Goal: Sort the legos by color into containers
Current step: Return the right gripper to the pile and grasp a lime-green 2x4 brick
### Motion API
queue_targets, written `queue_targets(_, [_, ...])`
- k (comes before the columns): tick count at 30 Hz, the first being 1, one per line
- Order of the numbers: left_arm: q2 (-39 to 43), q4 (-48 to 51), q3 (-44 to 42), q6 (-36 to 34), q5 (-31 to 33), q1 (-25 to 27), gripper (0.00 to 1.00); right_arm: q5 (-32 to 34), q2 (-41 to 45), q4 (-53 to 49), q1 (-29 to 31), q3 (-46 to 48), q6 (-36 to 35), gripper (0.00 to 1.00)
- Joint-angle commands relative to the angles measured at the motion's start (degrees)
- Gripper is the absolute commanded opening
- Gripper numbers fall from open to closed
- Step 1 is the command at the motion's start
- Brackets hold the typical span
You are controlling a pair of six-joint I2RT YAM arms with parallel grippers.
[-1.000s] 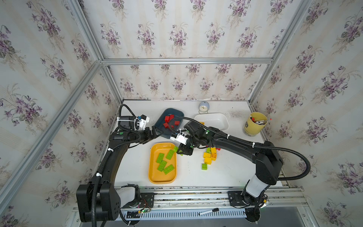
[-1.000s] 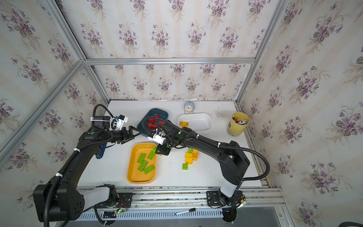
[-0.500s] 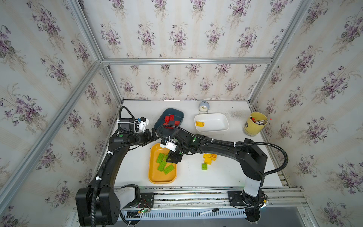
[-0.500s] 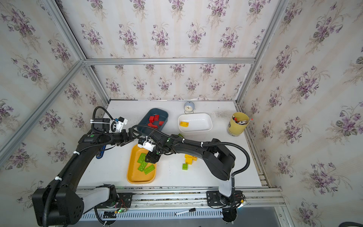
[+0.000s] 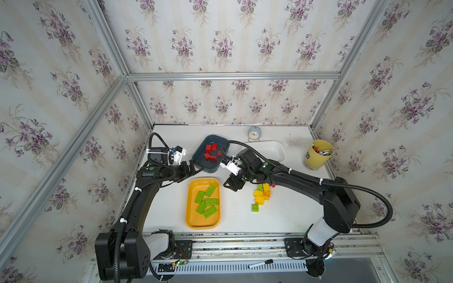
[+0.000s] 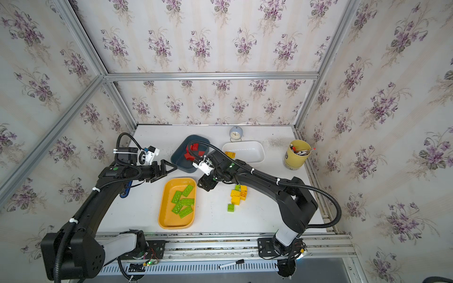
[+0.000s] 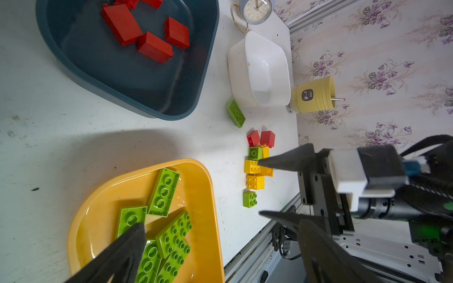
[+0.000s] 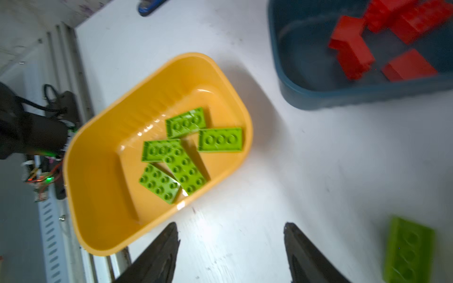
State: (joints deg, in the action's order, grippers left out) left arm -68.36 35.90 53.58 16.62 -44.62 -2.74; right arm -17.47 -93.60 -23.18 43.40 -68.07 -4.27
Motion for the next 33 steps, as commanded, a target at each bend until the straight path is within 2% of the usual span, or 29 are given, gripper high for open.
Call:
queue_targets(1, [-0.3,0.1,0.4,-1.0,-0.4,-0.1,0.99,7.8,0.9,-4.2,-3.1,1.6,1.4,0.72])
queue_targets(7, [-0.4,0.2,0.6,-0.9,-0.5,-0.1,0.99,20.6,-1.6,-1.9,-6.0,3.8,3.4,0.76])
queue_targets(10, [0.0,0.2,0.5,-0.9,-0.4,-0.2,0.99,23.2,-4.5,-1.8,-7.1,2.7,4.6,0.76])
queue_targets(17, [0.3,0.2,-0.1,-1.1,-0.4,-0.1,0.99,24.4,-10.2,1.1,-8.8,0.8,7.0,0.76])
queue_targets(22, [0.3,0.1,0.1,-1.2,-0.5,-0.1,0.99,21.4,-13.2,3.9,-9.1,0.0,8.1,0.75])
queue_targets(29, [0.2,0.1,-0.2,-1.3,-0.4,-0.1,0.99,24.1,-16.0,3.7,-9.3,-1.8,7.2,0.73])
queue_targets(33, [0.2,0.2,-0.4,-1.3,-0.4,-0.1,0.99,21.6,-17.8,3.3,-9.7,-3.0,7.5,0.71])
